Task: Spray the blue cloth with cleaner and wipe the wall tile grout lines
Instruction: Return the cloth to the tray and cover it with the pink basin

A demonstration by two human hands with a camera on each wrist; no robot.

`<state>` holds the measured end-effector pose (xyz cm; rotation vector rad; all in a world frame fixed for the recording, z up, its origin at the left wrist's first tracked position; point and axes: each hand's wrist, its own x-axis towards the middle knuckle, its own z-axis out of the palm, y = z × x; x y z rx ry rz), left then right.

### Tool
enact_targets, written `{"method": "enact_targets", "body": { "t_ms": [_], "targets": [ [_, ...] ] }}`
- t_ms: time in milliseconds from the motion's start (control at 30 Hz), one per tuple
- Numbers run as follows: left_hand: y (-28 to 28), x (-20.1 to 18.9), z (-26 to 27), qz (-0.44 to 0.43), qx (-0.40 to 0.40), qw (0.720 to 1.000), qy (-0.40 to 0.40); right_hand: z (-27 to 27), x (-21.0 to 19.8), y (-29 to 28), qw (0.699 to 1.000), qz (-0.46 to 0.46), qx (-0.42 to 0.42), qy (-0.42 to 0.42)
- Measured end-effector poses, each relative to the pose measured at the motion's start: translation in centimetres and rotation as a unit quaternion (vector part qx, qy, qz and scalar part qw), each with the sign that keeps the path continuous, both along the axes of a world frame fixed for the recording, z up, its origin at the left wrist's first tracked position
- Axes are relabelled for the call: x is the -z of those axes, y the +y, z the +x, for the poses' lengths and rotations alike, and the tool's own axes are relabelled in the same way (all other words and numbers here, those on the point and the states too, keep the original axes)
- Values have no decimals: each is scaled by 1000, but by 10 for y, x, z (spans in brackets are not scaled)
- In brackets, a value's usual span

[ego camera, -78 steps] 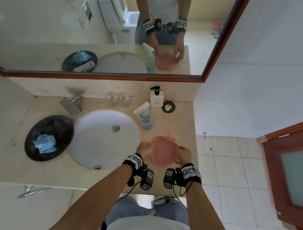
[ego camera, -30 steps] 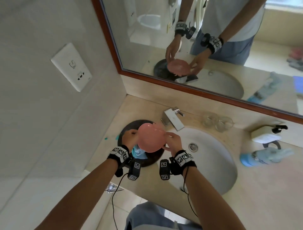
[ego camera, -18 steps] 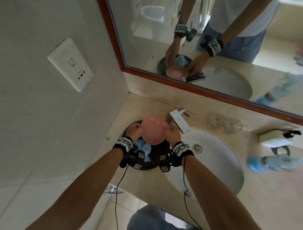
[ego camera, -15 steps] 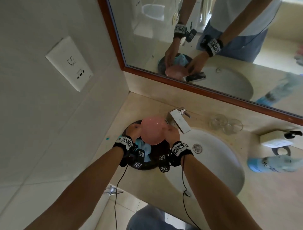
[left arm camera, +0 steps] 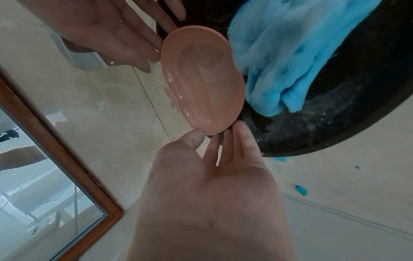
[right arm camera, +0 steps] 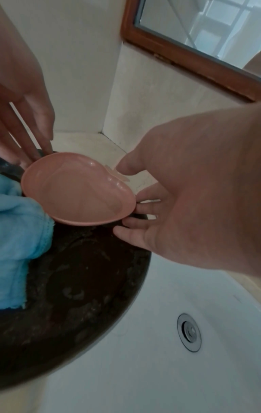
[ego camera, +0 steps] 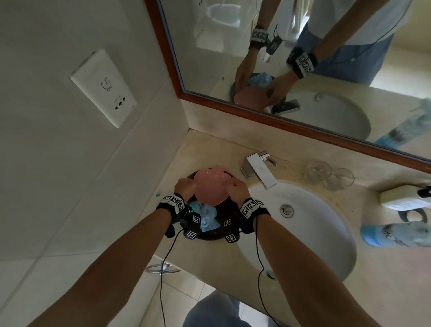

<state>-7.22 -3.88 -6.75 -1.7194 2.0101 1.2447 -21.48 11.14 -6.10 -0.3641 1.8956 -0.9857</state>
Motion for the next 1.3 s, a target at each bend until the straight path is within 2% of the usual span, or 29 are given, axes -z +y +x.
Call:
{"method": "enact_targets", "body": {
  "t_ms": [133,233,333,400,467,533,600,667,767,833,967,1067,1300],
  "targets": [
    [22,-38,-1,-25,-58,995,81,-2,7,12,997,-33,61,-39],
    [46,-69,-13,-73,-41,985,151,-10,-17,36,988,-37,140,-46],
    [81,-98,-33,-117,-11,968,220,-18,-44,88,976,-60,197,-72],
    [116,-116,-48,-163,30,948,271,-21,-59,134,981,-42,170,-87],
    [156,-133,-63,-199,83,915,340,-25,-61,183,985,-20,152,-78],
    [194,-142,-82,-208,144,879,405,-31,-56,231,980,6,194,-44],
    [230,-146,-104,-187,198,861,430,-41,-49,280,959,38,280,17],
    [264,-146,-127,-149,248,860,420,-53,-46,324,922,86,363,101],
    [315,-140,-158,-85,322,866,372,-72,-57,380,853,100,490,147],
    [344,-133,-179,-60,360,869,334,-89,-66,406,838,70,512,173],
    [387,-112,-215,-36,402,871,279,-125,-81,439,874,-1,424,237],
    [410,-94,-233,-24,411,880,237,-148,-91,449,890,-37,367,269],
    [440,-75,-256,-7,371,904,214,-184,-98,449,928,-49,270,250]
  ]
}}
